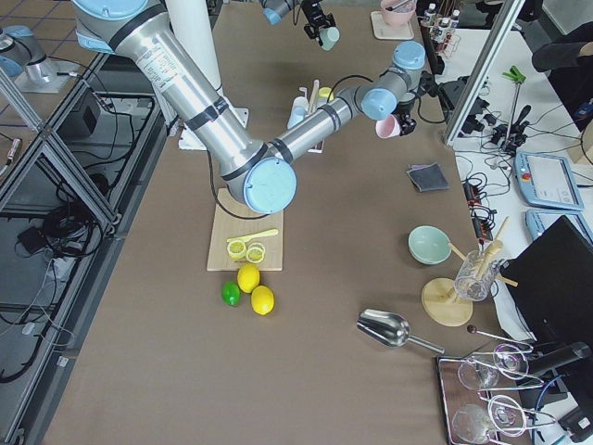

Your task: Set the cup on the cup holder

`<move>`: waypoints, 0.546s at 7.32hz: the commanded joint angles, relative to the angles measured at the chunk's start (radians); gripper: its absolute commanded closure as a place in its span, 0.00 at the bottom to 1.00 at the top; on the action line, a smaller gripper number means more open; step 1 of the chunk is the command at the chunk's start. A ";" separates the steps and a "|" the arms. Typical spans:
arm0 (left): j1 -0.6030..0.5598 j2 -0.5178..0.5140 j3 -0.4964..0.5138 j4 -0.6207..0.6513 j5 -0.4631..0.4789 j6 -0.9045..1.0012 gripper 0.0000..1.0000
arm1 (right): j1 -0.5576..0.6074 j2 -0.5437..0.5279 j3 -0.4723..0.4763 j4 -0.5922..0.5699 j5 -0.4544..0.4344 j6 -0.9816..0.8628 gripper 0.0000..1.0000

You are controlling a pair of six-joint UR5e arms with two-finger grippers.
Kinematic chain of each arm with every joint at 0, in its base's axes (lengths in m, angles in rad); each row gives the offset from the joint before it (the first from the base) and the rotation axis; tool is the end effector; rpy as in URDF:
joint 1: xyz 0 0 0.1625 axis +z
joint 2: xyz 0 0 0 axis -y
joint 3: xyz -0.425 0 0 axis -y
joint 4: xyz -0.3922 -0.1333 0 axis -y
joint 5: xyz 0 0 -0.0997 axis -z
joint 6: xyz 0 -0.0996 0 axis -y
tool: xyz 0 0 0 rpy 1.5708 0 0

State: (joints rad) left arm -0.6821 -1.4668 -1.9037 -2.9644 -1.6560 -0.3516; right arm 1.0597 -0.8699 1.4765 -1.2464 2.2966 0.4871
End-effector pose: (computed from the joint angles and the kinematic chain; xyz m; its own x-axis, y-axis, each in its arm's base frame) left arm 0.2565 -0.3691 0.3915 0.5140 0.7876 -0.3398 0.2313 0.2542 0.9391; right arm -0.2914 -0.6570 0.2282 0.4830 -0.4900 0.7257 0.0746 0.8488 0.5234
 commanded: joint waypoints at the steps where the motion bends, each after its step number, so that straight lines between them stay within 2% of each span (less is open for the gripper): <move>1: 0.257 -0.035 0.002 -0.215 0.365 -0.012 0.48 | -0.064 -0.102 0.076 0.283 -0.086 0.141 1.00; 2: 0.359 -0.061 0.047 -0.311 0.513 -0.003 0.47 | -0.085 -0.128 0.076 0.421 -0.121 0.203 1.00; 4: 0.427 -0.127 0.107 -0.351 0.617 -0.004 0.48 | -0.109 -0.167 0.067 0.626 -0.176 0.232 1.00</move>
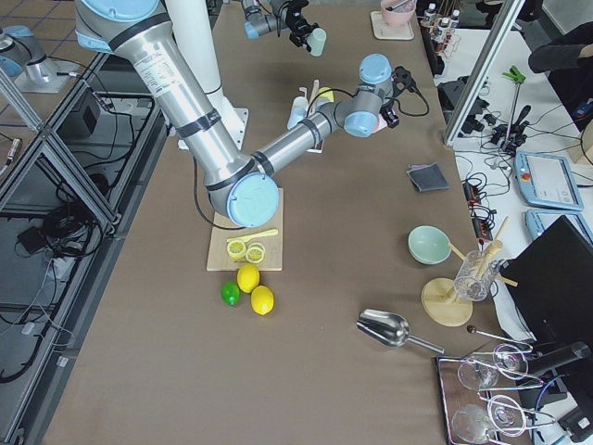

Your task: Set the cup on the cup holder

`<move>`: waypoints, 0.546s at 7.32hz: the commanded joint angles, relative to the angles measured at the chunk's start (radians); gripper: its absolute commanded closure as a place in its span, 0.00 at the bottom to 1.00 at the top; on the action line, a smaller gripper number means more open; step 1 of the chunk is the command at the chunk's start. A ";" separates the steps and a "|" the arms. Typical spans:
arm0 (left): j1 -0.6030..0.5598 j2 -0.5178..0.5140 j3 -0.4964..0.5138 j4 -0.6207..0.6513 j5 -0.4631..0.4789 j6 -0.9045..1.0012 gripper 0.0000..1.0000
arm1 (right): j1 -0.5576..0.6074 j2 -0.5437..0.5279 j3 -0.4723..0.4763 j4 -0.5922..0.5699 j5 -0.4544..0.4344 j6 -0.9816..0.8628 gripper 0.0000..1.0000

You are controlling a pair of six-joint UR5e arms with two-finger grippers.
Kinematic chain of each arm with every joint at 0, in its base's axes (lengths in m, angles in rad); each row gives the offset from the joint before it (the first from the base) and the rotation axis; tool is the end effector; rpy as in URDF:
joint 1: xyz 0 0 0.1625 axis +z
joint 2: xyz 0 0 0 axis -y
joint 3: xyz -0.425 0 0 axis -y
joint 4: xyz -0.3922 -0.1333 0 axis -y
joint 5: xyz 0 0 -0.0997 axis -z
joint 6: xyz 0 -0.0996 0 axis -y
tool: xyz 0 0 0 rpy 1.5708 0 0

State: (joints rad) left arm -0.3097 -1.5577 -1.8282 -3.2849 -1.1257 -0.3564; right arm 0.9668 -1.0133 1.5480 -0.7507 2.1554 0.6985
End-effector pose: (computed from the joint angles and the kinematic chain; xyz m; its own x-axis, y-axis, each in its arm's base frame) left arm 0.3468 -0.2960 0.3663 0.4880 0.7320 -0.4755 0.5658 0.1496 0.8109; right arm -0.3131 -0.5917 0.2437 0.3695 -0.5890 0.7187 -0.1513 0.7250 0.6720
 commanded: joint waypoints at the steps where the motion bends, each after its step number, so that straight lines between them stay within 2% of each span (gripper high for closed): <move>1: 0.143 -0.085 0.067 -0.025 0.187 0.005 0.48 | -0.026 -0.028 -0.006 0.205 -0.052 0.021 1.00; 2: 0.180 -0.129 0.093 -0.027 0.228 0.066 0.48 | -0.034 -0.039 -0.006 0.281 -0.072 0.021 1.00; 4: 0.182 -0.172 0.084 -0.030 0.230 0.181 0.48 | -0.092 -0.053 0.000 0.332 -0.116 0.045 1.00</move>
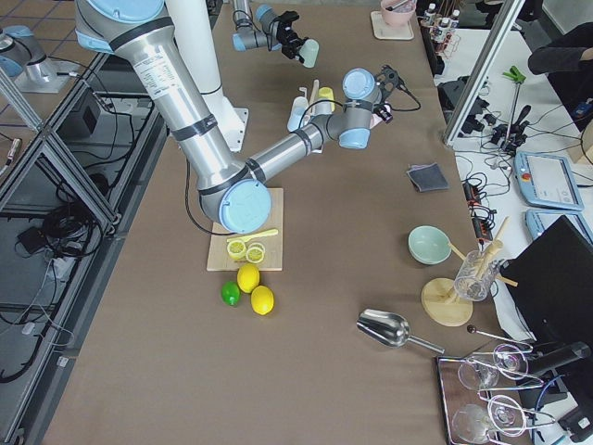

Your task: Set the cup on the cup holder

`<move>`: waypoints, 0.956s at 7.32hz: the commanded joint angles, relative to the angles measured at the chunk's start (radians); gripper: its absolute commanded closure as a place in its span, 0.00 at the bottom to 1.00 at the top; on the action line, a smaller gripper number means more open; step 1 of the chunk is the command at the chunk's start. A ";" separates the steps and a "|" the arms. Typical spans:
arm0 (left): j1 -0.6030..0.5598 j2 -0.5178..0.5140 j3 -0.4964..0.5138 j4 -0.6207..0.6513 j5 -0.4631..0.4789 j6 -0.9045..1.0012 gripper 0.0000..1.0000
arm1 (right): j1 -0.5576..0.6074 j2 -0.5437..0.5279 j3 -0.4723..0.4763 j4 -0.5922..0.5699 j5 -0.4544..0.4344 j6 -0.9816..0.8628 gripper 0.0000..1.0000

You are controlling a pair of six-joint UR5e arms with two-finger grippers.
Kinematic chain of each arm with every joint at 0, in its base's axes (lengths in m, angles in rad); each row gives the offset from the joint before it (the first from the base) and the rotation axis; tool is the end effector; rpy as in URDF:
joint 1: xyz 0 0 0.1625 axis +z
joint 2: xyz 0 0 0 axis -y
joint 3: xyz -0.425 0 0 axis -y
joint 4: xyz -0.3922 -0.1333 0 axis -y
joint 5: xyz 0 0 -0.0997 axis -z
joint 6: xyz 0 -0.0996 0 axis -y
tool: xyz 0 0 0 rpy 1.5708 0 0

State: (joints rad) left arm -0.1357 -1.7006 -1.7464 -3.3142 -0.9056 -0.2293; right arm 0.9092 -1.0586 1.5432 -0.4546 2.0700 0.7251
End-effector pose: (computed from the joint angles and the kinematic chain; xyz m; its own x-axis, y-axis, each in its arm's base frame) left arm 0.4223 -0.2542 0.3414 0.5288 0.7011 -0.4783 0.5915 0.0997 0.8001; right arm -0.3255 -0.5574 0.2480 0.2862 -0.7020 0.6522 -0.2782 0.5904 0.7576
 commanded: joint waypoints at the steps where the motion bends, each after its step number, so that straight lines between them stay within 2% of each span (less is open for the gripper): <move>1: 0.008 -0.069 0.020 0.002 0.010 0.082 0.48 | -0.082 -0.005 -0.003 0.083 -0.075 0.052 1.00; 2: -0.016 -0.108 0.040 0.008 0.026 0.084 0.48 | -0.151 -0.008 -0.012 0.187 -0.185 0.063 1.00; 3: -0.030 -0.140 0.079 0.012 0.040 0.084 0.49 | -0.179 0.003 -0.009 0.198 -0.224 0.080 1.00; 5: -0.044 -0.189 0.137 0.012 0.040 0.084 0.52 | -0.248 0.003 -0.024 0.372 -0.357 0.086 1.00; 7: -0.042 -0.235 0.188 0.009 0.040 0.079 0.47 | -0.278 -0.004 -0.046 0.489 -0.407 0.086 1.00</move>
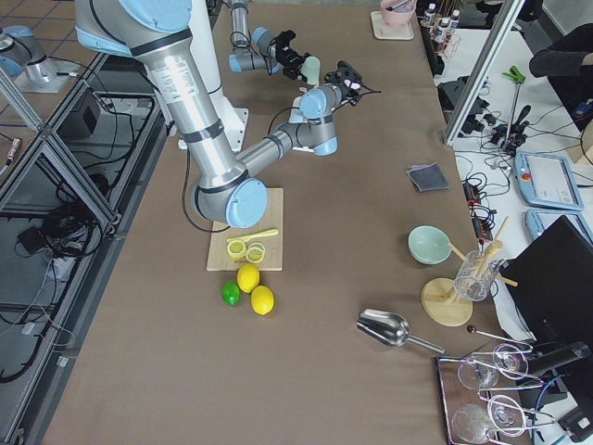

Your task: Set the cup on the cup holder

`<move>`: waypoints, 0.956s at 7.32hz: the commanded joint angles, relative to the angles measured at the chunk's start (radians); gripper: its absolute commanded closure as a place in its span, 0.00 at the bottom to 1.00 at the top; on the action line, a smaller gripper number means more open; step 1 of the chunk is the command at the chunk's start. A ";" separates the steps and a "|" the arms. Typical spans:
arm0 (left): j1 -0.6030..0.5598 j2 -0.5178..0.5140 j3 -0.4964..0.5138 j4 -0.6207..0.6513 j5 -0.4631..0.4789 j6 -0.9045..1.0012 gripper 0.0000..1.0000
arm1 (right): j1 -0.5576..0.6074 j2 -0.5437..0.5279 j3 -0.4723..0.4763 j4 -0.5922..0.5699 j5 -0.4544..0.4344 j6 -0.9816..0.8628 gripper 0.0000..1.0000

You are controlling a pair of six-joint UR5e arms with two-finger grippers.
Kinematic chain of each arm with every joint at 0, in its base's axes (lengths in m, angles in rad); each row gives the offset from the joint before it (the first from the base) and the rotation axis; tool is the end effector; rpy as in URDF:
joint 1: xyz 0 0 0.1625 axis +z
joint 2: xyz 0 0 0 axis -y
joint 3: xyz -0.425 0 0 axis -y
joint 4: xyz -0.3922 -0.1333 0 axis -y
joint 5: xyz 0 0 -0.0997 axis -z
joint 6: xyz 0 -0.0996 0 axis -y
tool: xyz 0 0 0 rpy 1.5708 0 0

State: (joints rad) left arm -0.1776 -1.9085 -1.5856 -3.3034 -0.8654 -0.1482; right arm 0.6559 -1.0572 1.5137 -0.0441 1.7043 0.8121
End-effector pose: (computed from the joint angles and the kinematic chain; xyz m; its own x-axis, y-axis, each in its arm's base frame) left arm 0.4826 -0.2877 0.3040 0.6110 0.6554 -0.4440 0.5808 0.0100 0.8140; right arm -0.4113 -0.4680 0.2289 0.1188 -0.7689 0.6282 -0.5871 0.4558 0.6690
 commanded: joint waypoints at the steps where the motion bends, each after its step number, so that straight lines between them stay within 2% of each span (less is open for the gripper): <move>1: 0.012 -0.029 0.029 -0.002 0.000 -0.004 0.47 | -0.047 0.008 -0.094 0.183 -0.061 -0.008 1.00; 2: 0.013 -0.029 0.026 -0.008 -0.001 -0.002 0.47 | -0.053 0.011 -0.124 0.216 -0.066 -0.010 1.00; 5: 0.016 -0.030 0.006 -0.039 -0.003 0.004 0.47 | -0.065 0.013 -0.148 0.219 -0.066 -0.008 1.00; 7: 0.070 -0.024 0.012 -0.059 -0.001 0.002 0.47 | -0.082 0.066 -0.231 0.252 -0.068 -0.008 1.00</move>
State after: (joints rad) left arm -0.1323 -1.9361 -1.5768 -3.3473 -0.8672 -0.1453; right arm 0.5843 -1.0192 1.3309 0.1835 1.6380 0.8042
